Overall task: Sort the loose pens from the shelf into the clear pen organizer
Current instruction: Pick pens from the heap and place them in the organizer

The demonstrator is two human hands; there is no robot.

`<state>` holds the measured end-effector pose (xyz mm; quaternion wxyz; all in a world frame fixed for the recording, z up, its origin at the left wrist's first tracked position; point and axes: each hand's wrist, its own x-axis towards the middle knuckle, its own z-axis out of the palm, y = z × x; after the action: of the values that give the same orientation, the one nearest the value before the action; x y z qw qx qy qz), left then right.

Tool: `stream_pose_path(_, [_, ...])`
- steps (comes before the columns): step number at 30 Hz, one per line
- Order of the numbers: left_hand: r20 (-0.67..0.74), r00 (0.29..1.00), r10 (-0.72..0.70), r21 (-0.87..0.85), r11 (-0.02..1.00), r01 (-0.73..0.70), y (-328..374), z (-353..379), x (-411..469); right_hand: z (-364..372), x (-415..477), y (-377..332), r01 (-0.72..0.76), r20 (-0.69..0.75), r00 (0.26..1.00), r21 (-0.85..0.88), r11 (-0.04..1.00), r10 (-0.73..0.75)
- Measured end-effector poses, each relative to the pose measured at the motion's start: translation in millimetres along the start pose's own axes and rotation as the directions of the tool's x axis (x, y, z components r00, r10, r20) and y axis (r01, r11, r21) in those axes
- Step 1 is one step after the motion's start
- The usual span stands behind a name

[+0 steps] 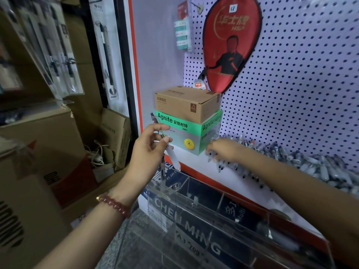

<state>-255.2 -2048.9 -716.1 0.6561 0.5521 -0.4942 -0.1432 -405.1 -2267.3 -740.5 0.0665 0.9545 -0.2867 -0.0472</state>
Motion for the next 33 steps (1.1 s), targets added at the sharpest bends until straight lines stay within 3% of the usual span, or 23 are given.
stream_pose_path(2, [0.010, 1.000, -0.004, -0.004, 1.000, 0.004, 1, 0, -2, -2, -3, 3, -0.003, -0.023, 1.000, 0.009, 1.000, 0.004])
stream_pose_path(5, [0.022, 1.000, -0.012, -0.013, 1.000, 0.013, 4, -1, -3, -9, -15, 3, -0.003, -0.197, 0.980, 0.123, 0.992, 0.027])
stream_pose_path(10, [0.062, 0.998, -0.002, 0.012, 1.000, 0.001, 4, -6, 0, -47, -56, -13, 0.131, -0.450, 0.893, 0.300, 0.945, 0.019])
stream_pose_path(14, [0.057, 0.995, -0.085, -0.075, 0.993, 0.090, 2, -15, -2, -67, -90, -55, 0.345, -0.761, 0.648, 0.330, 0.879, 0.032])
stream_pose_path(16, [0.041, 0.988, -0.146, -0.117, 0.982, 0.150, 3, -16, -3, -68, -95, -82, 0.451, -0.848, 0.530, 0.305, 0.839, 0.024])
stream_pose_path(19, [0.072, 0.978, -0.194, -0.176, 0.963, 0.204, 9, -14, -4, -66, -95, -115, 0.538, -0.888, 0.444, 0.155, 0.829, -0.122])
stream_pose_path(22, [0.150, 0.968, -0.202, -0.278, 0.931, 0.238, 10, -12, -6, -57, -90, -130, 0.561, -0.839, 0.458, 0.017, 0.827, -0.293])
stream_pose_path(26, [0.086, 0.980, -0.178, -0.288, 0.937, 0.196, 9, -12, -7, -44, -83, -129, 0.596, -0.753, 0.574, 0.116, 0.794, -0.321])
stream_pose_path(27, [0.079, 0.985, -0.153, -0.259, 0.951, 0.169, 8, -12, -6, -43, -82, -129, 0.604, -0.733, 0.626, 0.240, 0.760, -0.266])
stream_pose_path(29, [0.083, 0.992, -0.093, -0.203, 0.973, 0.108, 5, -12, -4, -41, -82, -129, 0.636, -0.725, 0.679, 0.504, 0.584, -0.115])
stream_pose_path(32, [0.072, 0.993, 0.093, -0.027, 0.995, -0.092, -1, -7, -3, -40, -78, -125, 0.636, -0.752, 0.628, 0.645, 0.423, 0.202])
stream_pose_path(33, [0.095, 0.985, 0.142, 0.018, 0.989, -0.144, -4, -6, -4, -41, -76, -124, 0.604, -0.709, 0.648, 0.701, 0.379, 0.277])
